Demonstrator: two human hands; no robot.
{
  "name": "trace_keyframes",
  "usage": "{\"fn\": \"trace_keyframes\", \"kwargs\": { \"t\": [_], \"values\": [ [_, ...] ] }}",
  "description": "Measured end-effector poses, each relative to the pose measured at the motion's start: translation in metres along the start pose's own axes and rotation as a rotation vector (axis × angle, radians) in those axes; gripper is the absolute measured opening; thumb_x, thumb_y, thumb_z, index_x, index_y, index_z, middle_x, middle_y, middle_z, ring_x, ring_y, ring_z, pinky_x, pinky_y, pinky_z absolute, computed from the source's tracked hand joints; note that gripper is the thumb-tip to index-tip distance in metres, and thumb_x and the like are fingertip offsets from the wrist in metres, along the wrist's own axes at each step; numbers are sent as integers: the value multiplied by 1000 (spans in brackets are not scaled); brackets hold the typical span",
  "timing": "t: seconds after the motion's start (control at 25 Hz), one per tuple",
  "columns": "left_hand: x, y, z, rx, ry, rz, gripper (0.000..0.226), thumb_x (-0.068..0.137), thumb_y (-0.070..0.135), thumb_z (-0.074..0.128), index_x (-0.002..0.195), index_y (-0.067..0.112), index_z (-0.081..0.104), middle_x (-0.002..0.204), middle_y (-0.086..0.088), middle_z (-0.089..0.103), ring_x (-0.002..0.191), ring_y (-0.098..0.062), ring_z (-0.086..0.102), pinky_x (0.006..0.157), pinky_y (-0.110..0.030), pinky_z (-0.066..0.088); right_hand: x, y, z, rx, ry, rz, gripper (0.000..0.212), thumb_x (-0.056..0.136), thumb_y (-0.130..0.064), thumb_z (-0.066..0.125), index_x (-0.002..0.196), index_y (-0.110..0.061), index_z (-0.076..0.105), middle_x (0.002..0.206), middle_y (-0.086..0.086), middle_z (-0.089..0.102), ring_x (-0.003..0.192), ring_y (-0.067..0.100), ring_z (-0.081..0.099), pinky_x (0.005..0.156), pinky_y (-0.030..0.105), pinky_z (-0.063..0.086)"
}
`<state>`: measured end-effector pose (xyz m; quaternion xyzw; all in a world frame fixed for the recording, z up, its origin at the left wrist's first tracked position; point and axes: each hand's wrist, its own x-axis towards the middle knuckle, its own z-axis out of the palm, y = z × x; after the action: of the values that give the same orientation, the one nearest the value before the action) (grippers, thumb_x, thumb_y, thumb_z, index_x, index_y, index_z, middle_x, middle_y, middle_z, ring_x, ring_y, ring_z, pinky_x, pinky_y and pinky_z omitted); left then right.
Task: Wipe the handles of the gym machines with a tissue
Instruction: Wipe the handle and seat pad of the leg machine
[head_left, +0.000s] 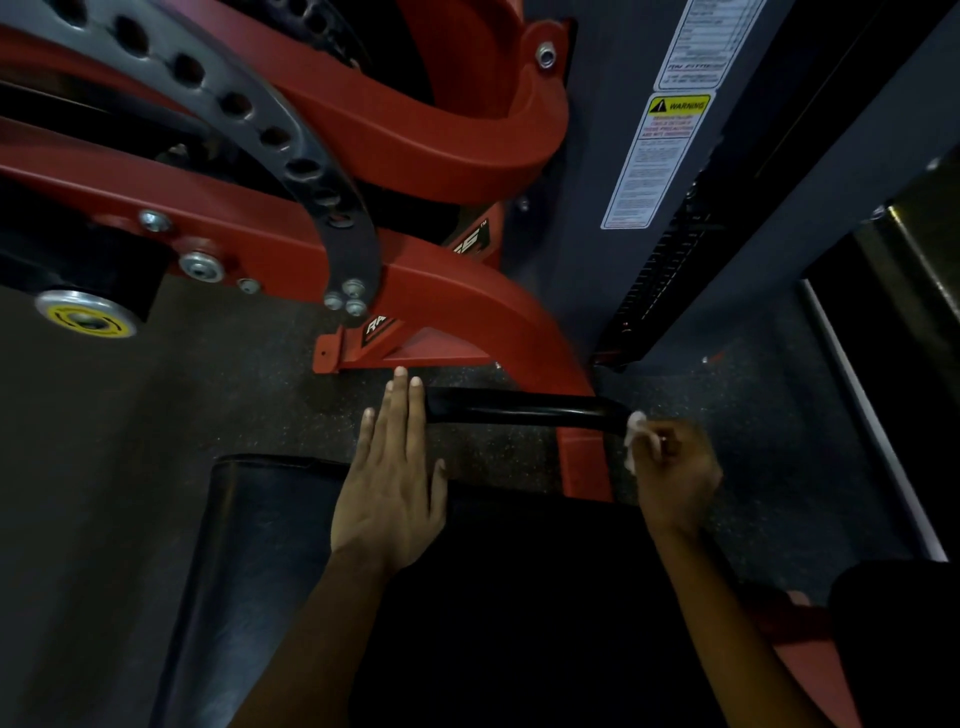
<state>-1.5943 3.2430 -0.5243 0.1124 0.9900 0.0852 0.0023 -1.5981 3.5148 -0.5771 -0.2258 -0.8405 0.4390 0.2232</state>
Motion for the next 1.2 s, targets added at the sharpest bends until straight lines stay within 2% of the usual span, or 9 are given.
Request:
{"fn": "trace_keyframes", "kwargs": {
  "t": [0.12, 0.28, 0.44, 0.64, 0.84, 0.96, 1.08, 1.16, 1.2],
  "values": [
    [3, 0, -2, 20, -18, 46, 74, 93, 32, 32, 149, 2, -6, 158, -12, -14, 146, -21, -9, 119, -41, 7, 7, -9, 0, 36, -65, -60, 17, 86, -6, 64, 100, -10, 72, 98, 8, 65, 84, 17, 66, 72, 25, 56],
    [8, 4, -1, 122, -61, 302, 71, 90, 26, 37, 149, 2, 6, 159, -11, -3, 147, -22, -2, 116, -44, 9, 19, -7, 7, -144, -186, -262, 28, 81, 8, 64, 105, -5, 71, 93, 10, 66, 78, 20, 63, 71, 25, 53],
    [9, 6, 0, 96, -58, 285, 68, 91, 28, 37, 148, -1, 13, 158, -13, 4, 147, -23, 3, 117, -43, 11, 32, 23, 2, -234, -194, -173, 25, 83, 6, 63, 104, -3, 71, 95, 13, 67, 79, 21, 65, 72, 20, 49],
    [11, 39, 11, 64, -40, 142, 80, 93, 50, 33, 147, -5, 10, 157, -19, 2, 146, -30, -3, 117, -44, 5, 47, 50, 4, -356, -249, -13, 18, 89, -8, 59, 102, -2, 70, 94, 18, 64, 76, 27, 65, 72, 28, 54],
    [11, 40, 14, 120, -54, 157, 83, 92, 56, 29, 148, -2, 8, 158, -14, -2, 146, -28, -3, 117, -46, 4, 58, 71, 6, -320, -230, 167, 26, 89, -19, 61, 85, 4, 73, 79, 24, 68, 67, 33, 66, 67, 41, 56],
    [11, 42, 14, 106, -67, 150, 83, 91, 56, 30, 148, -1, 10, 159, -13, 0, 146, -28, -1, 117, -46, 5, 58, 41, 0, -168, -136, 176, 19, 86, -21, 67, 86, -3, 75, 80, 17, 71, 68, 27, 67, 66, 30, 55],
    [13, 42, 14, 122, -71, 145, 83, 91, 57, 28, 148, 0, 9, 159, -12, 0, 146, -28, -1, 117, -45, 4, 36, -10, 7, -93, -208, -103, 12, 87, -12, 64, 92, -6, 73, 88, 6, 65, 76, 9, 57, 72, 4, 42],
    [11, 42, 13, 132, -75, 139, 83, 91, 57, 27, 148, -1, 9, 159, -12, 0, 146, -28, -1, 117, -45, 4, 25, -15, 17, -135, -250, -273, 20, 86, -4, 55, 98, -2, 71, 94, 8, 61, 83, -2, 45, 81, -3, 32],
    [11, 43, 13, 133, -72, 140, 83, 91, 57, 27, 148, -1, 9, 159, -12, 0, 146, -28, -1, 117, -45, 4, 29, -7, 18, -141, -258, -247, 21, 86, -1, 54, 100, -2, 71, 97, 10, 60, 83, -6, 43, 82, -3, 30]
  ]
}}
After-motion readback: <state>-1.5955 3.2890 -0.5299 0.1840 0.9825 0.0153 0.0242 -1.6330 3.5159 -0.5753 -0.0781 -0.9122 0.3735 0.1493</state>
